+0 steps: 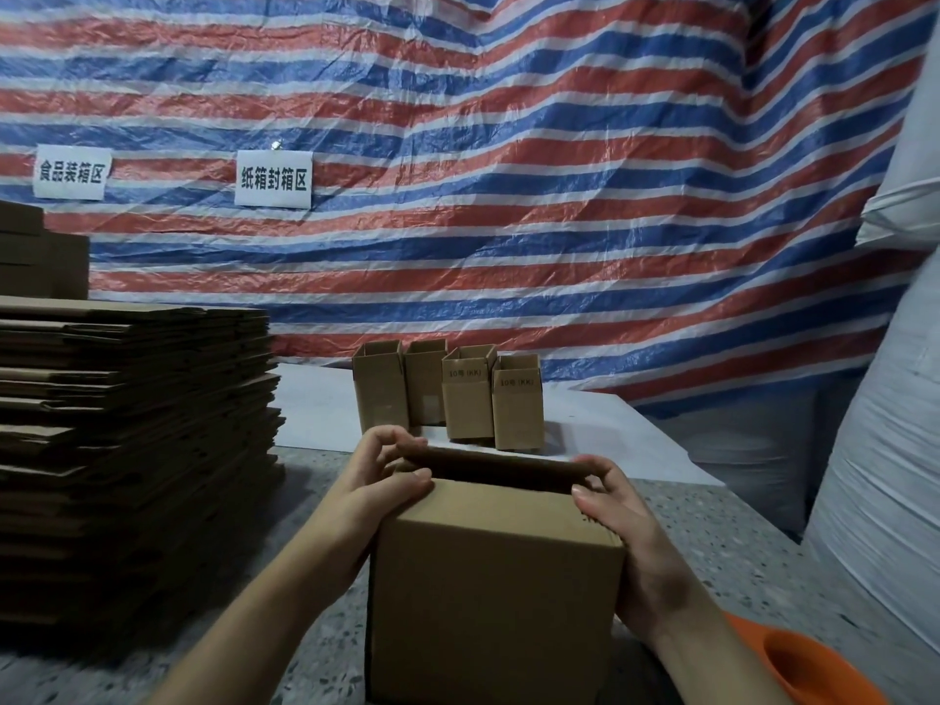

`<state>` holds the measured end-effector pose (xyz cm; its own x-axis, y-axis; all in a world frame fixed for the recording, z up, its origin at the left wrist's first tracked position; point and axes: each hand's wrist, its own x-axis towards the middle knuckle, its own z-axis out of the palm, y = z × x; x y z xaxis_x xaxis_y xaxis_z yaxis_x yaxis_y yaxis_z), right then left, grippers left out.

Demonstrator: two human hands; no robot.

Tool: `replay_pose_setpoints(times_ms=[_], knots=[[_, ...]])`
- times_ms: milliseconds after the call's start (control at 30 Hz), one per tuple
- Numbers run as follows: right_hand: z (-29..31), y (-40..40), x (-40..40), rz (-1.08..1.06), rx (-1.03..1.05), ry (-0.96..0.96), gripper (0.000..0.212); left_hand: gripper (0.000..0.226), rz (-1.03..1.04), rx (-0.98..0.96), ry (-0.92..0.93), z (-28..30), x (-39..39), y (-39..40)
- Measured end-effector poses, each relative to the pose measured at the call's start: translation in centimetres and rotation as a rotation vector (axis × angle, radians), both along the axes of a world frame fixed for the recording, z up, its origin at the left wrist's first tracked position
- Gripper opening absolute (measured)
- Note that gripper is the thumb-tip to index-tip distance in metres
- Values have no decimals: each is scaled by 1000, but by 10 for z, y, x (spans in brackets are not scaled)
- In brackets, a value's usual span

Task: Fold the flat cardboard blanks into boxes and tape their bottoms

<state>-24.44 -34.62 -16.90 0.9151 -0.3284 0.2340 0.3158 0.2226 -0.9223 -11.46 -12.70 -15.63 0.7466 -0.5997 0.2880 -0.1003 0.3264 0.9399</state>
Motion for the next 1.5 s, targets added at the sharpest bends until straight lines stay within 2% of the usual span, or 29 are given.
replay_pose_setpoints(times_ms=[133, 233, 400, 533, 600, 733, 833, 900, 933, 1100, 1200, 1300, 1400, 1500], knots=[[0, 2, 1, -45, -17, 13, 26, 35, 62, 30, 1, 2, -4, -2], [-2, 0, 3, -69, -30, 26, 15, 34, 95, 83, -27, 2, -4, -3], [0, 1, 4, -88, -94, 77, 14, 11, 142, 183, -40, 0, 2, -6], [1, 3, 5, -119, -101, 87, 5, 7, 149, 240, -24, 3, 5, -5], [1, 3, 7, -138, -97, 99, 14, 7, 154, 304, -47, 8, 3, -3], [3, 5, 5, -129, -99, 115, 18, 10, 270, 613, -302, 34, -4, -1], [3, 6, 5, -144, -102, 128, 19, 7, 404, 843, -726, 53, -16, -5], [4, 6, 5, -142, -88, 141, 9, 20, 424, 823, -968, 59, -25, -16], [4, 5, 5, -144, -88, 149, 8, 30, 394, 811, -1020, 61, -30, -23], [7, 10, 2, -121, -69, 166, 7, 67, 98, 1011, -1152, 46, -37, -45], [8, 9, 2, -135, -81, 173, 16, 90, 67, 1127, -1229, 35, -34, -44], [8, 10, 2, -151, -106, 180, 19, 93, 69, 1139, -1239, 34, -32, -46], [10, 7, 0, -140, -150, 176, 11, 92, 55, 1155, -1215, 36, -33, -47], [14, -7, -3, -334, -370, 253, 29, 87, 43, 1153, -1193, 37, -34, -45]])
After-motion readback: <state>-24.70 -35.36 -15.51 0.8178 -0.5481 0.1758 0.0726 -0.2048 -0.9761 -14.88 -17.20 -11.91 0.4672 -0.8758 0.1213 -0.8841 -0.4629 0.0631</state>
